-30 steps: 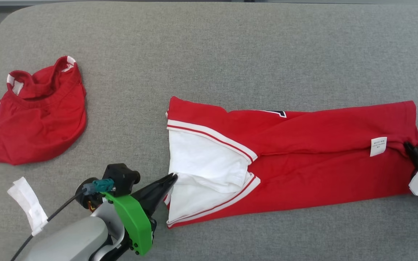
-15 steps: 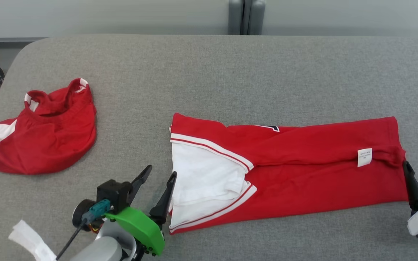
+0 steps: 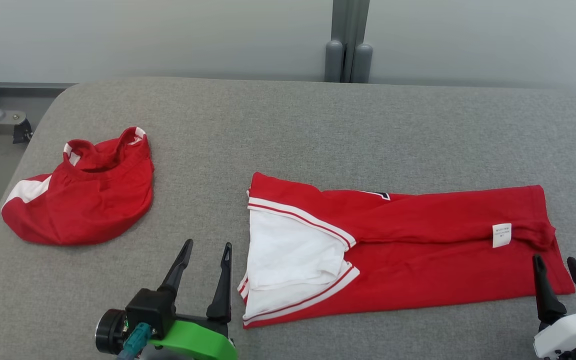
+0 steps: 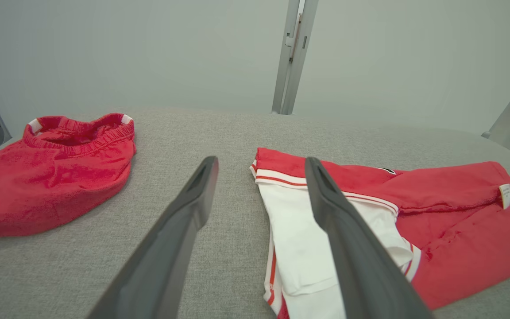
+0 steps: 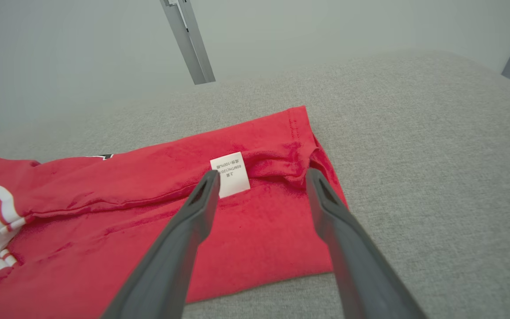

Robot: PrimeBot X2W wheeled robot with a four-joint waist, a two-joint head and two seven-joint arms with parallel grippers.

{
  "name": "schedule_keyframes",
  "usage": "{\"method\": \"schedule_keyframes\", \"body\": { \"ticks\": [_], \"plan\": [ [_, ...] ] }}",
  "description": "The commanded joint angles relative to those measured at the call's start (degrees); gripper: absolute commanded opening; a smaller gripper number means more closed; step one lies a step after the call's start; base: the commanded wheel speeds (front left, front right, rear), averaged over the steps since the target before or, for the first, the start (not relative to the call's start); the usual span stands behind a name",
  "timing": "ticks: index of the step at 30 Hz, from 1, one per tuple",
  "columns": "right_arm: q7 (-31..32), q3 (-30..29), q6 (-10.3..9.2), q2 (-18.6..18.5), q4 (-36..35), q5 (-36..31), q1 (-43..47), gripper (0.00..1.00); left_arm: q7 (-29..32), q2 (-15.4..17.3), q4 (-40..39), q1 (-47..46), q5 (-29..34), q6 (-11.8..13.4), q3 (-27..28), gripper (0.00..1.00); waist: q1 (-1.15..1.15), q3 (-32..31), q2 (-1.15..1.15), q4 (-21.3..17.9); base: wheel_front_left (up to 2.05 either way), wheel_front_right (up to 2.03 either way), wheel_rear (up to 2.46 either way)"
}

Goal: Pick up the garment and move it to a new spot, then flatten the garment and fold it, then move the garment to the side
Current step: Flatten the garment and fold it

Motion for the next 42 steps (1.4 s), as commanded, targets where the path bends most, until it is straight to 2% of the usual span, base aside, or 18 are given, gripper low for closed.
{"method": "schedule_keyframes", "body": {
  "ticks": [1, 7, 12, 22, 28, 29, 30, 31, 33, 36, 42],
  "plan": [
    [-0.27, -0.64, 0.00, 0.31, 0.92, 0.47, 0.07, 1.00, -0.18, -1.13, -1.08, 1.57, 2.26, -0.22, 1.40, 1.00, 0.00, 0.30, 0.00, 0.82, 0.00, 0.00, 0.00],
    [3.10, -5.40, 0.00, 1.37, 4.50, -0.91, -3.42, 1.00, -0.17, -5.28, -3.92, 5.30, 10.18, -1.98, 4.74, 1.00, 0.00, 1.61, 0.00, 3.66, 0.00, 0.00, 0.00],
    [8.38, -10.24, 0.00, 0.35, 9.30, -2.71, -7.87, 1.00, -0.18, -7.83, -4.41, 6.35, 14.45, -3.78, 6.80, 1.00, 0.00, 3.09, 0.00, 6.52, 0.00, 0.00, 0.00],
    [18.28, -18.48, 0.00, -1.86, 15.48, -6.42, -11.61, 1.00, -0.18, -10.63, -3.09, 6.91, 17.74, -7.62, 8.86, 1.00, 0.00, 5.84, 0.00, 10.97, 0.00, 0.00, 0.00],
    [20.63, -22.21, -0.03, 0.28, 16.97, -9.07, -10.28, 1.00, -0.18, -11.28, -2.58, 6.06, 19.32, -8.86, 9.33, 1.00, 0.00, 6.46, 0.00, 11.77, 0.00, 0.00, 0.00],
    [21.12, -22.35, -0.03, 1.11, 16.88, -8.77, -9.93, 0.96, -0.18, -11.34, -2.82, 5.91, 20.16, -8.47, 9.47, 1.00, 0.00, 6.46, 0.00, 11.83, 0.00, 0.00, 0.00],
    [21.43, -22.42, -0.02, 1.75, 16.60, -8.52, -9.49, 0.79, -0.18, -11.38, -2.92, 5.95, 20.77, -8.27, 9.58, 1.00, 0.00, 6.43, 0.00, 11.82, 0.00, 0.00, 0.00],
    [21.93, -22.40, 0.02, 2.39, 16.25, -8.12, -8.84, 0.38, -0.18, -11.45, -3.09, 6.03, 21.61, -7.78, 9.71, 1.00, 0.00, 6.45, 0.00, 11.76, 0.00, 0.00, 0.00],
    [22.56, -22.26, 0.01, 3.16, 15.54, -7.58, -7.97, 0.00, -0.19, -11.51, -3.36, 6.17, 22.42, -7.15, 9.96, 1.00, 0.00, 6.45, 0.00, 11.57, 0.00, 0.00, 0.00],
    [22.31, -22.50, -0.06, 2.77, 14.33, -7.22, -7.13, 0.00, -0.19, -11.55, -3.41, 6.42, 23.68, -6.59, 10.19, 1.00, 0.00, 6.43, 0.00, 11.02, 0.00, 0.00, 0.00],
    [21.95, -22.61, -0.12, -1.36, 10.79, -9.13, -7.08, 0.00, -0.19, -11.56, -2.81, 6.33, 24.80, -7.07, 10.61, 1.00, 0.00, 7.13, 0.00, 8.99, 0.00, 0.00, 0.00]
  ]
}}
